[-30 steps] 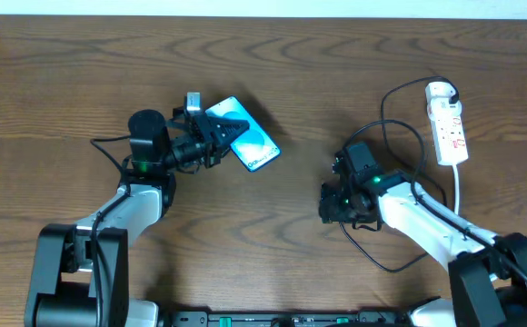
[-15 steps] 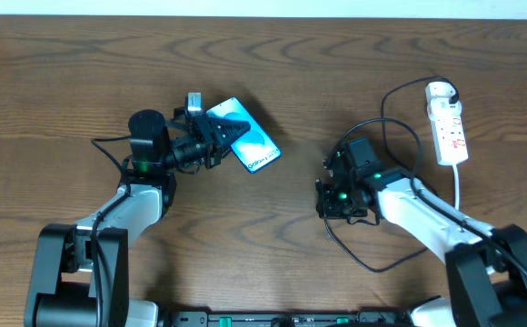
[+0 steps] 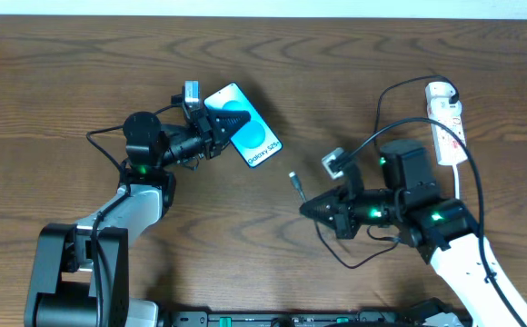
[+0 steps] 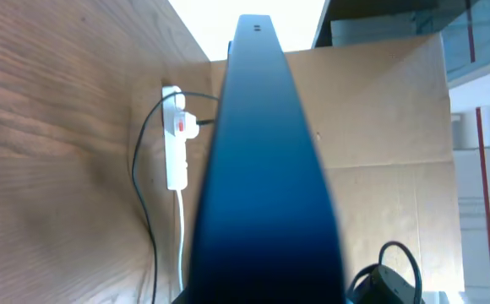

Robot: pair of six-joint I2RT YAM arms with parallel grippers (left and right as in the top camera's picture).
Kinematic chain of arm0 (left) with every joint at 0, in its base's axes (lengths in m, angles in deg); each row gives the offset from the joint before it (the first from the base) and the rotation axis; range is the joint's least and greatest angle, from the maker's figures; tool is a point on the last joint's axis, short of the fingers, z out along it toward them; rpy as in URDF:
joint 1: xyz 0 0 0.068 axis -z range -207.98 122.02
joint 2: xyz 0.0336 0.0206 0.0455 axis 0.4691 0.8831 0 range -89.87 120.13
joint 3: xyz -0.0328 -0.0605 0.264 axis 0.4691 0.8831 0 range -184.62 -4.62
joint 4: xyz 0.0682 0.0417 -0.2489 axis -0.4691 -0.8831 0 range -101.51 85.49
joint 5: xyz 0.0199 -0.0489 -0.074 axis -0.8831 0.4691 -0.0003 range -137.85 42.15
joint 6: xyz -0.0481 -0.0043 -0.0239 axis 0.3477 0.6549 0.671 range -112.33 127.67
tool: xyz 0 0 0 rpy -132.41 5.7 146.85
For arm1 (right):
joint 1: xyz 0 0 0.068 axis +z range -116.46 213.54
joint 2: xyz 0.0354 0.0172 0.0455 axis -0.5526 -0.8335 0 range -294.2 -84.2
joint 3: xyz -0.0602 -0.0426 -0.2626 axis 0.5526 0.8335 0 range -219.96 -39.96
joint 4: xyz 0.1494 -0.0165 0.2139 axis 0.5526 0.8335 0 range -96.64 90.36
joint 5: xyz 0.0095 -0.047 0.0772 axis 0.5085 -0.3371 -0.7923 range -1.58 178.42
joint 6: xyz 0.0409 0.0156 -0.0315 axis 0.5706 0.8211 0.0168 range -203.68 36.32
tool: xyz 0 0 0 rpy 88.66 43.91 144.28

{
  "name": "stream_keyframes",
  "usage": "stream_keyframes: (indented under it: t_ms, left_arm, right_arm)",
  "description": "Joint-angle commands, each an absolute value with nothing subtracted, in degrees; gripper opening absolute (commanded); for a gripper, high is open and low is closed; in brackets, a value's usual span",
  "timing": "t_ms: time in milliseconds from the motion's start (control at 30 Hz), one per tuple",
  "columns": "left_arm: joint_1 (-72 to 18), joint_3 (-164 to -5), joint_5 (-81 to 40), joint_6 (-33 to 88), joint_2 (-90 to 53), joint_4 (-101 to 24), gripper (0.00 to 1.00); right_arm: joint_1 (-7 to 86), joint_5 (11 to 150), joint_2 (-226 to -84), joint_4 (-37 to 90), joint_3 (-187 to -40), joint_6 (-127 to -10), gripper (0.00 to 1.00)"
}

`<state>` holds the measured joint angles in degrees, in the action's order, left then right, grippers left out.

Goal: Plug charger to phone and switch on socket
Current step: 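Align the USB-C plug under the phone's bottom port with right gripper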

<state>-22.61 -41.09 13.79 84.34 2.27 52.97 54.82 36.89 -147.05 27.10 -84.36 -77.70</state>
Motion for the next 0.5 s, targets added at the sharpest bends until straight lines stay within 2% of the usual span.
stream_keyframes:
  t_ms: [0, 133, 467]
  left_arm:
    - [-22.0, -42.1, 17.4, 84.3, 1.7, 55.8, 0.08]
    - [-21.2, -42.1, 16.0, 87.8, 1.7, 59.3, 0.07]
    - [-19.0, -42.1, 17.9, 89.9, 1.7, 59.3, 0.07]
  right_arm:
    - [57.1, 34.1, -147.9, 26.3, -84.9, -79.5, 0.01]
    - [58.4, 35.0, -149.1, 23.6, -84.9, -77.5, 0.01]
    - [58.4, 37.9, -151.0, 21.7, -84.9, -68.8, 0.01]
